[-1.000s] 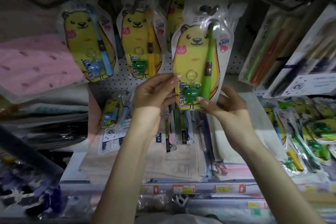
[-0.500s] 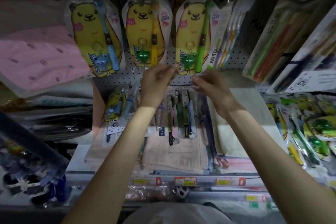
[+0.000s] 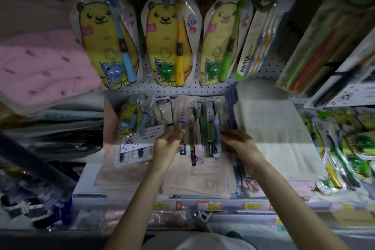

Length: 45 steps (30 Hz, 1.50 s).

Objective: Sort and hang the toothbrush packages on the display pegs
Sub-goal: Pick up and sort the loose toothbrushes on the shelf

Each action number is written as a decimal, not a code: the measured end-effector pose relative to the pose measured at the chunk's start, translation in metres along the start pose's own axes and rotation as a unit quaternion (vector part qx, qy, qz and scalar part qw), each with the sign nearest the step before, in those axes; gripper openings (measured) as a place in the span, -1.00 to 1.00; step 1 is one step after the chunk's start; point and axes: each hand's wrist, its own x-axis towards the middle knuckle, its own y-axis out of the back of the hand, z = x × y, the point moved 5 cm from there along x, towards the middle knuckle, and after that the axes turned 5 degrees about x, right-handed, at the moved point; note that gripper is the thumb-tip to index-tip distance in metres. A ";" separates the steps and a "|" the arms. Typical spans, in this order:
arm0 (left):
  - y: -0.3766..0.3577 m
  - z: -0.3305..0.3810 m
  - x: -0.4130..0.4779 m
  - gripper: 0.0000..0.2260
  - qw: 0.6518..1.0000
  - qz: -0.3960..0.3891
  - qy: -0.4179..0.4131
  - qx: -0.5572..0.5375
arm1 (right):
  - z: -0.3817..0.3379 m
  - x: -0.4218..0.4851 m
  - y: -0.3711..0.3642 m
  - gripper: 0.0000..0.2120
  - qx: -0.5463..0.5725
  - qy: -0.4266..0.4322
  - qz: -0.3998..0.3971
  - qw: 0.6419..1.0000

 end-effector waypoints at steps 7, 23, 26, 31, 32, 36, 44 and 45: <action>-0.013 -0.012 0.000 -0.88 0.999 -0.028 0.031 -0.017 | 0.010 0.005 0.000 -0.72 -0.032 0.000 0.021 0.999; -0.031 -0.006 -0.003 -0.74 0.996 -0.039 0.049 -0.057 | 0.000 0.031 -0.030 -0.69 -0.170 -0.033 -0.016 0.985; -0.032 -0.005 -0.005 -0.76 0.996 -0.045 0.046 -0.059 | 0.000 0.030 -0.029 -0.68 -0.150 -0.054 -0.028 0.987; -0.031 -0.005 -0.007 -0.79 0.996 -0.050 0.043 -0.058 | 0.006 0.028 -0.027 -0.59 -0.109 -0.071 -0.037 0.991; -0.030 -0.006 -0.007 -0.80 0.996 -0.049 0.045 -0.058 | 0.008 0.027 -0.025 -0.55 -0.106 -0.079 -0.036 0.991; -0.025 -0.009 -0.008 -0.75 0.996 -0.047 0.053 -0.059 | 0.010 0.020 -0.018 -0.58 -0.076 -0.090 -0.046 0.992; -0.029 0.005 -0.015 -0.83 0.998 -0.042 -0.003 -0.041 | 0.013 -0.001 0.000 -0.74 0.004 -0.125 -0.083 0.989; -0.033 0.008 -0.016 -0.83 0.998 -0.049 -0.010 -0.041 | 0.012 -0.003 0.001 -0.74 0.009 -0.126 -0.092 0.988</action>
